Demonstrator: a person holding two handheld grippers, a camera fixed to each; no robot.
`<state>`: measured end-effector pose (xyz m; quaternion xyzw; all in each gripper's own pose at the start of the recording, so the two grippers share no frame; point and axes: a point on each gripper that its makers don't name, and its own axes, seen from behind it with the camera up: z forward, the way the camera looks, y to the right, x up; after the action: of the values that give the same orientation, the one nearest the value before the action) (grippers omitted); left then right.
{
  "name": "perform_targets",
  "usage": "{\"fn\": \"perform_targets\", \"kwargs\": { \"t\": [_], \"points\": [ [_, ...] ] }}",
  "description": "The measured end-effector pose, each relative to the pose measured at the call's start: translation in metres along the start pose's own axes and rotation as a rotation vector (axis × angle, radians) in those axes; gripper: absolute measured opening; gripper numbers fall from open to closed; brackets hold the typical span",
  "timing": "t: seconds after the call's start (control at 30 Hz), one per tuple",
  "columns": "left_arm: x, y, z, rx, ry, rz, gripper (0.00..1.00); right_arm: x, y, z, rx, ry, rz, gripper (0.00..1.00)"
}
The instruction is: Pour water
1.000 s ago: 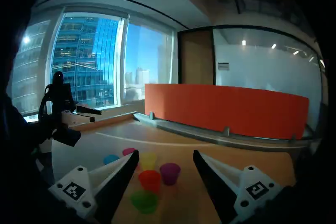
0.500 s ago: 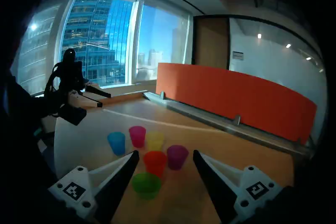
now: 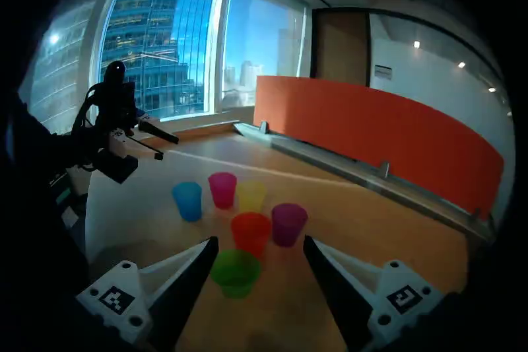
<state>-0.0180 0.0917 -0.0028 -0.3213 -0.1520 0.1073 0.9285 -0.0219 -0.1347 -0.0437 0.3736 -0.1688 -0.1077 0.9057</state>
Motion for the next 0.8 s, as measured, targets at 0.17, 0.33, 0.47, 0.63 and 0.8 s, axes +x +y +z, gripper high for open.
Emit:
{"fn": "perform_targets", "kwargs": {
  "t": [0.17, 0.33, 0.47, 0.63, 0.8],
  "points": [
    [-0.019, 0.006, 0.003, -0.015, -0.028, -0.006, 0.96, -0.016, -0.001, 0.006, 0.007, -0.034, -0.002, 1.00],
    [-0.039, 0.009, 0.008, -0.026, -0.057, -0.023, 0.96, -0.032, -0.003, 0.013, 0.011, -0.065, -0.001, 1.00],
    [-0.052, 0.008, 0.012, -0.018, -0.075, -0.028, 0.96, -0.045, -0.009, 0.018, 0.028, -0.092, -0.003, 1.00],
    [-0.069, 0.012, 0.013, -0.023, -0.098, -0.031, 0.96, -0.061, -0.016, 0.024, 0.040, -0.118, -0.007, 1.00],
    [-0.086, 0.016, 0.016, -0.034, -0.131, -0.043, 0.96, -0.077, -0.021, 0.029, 0.047, -0.148, -0.003, 1.00]
  ]
}}
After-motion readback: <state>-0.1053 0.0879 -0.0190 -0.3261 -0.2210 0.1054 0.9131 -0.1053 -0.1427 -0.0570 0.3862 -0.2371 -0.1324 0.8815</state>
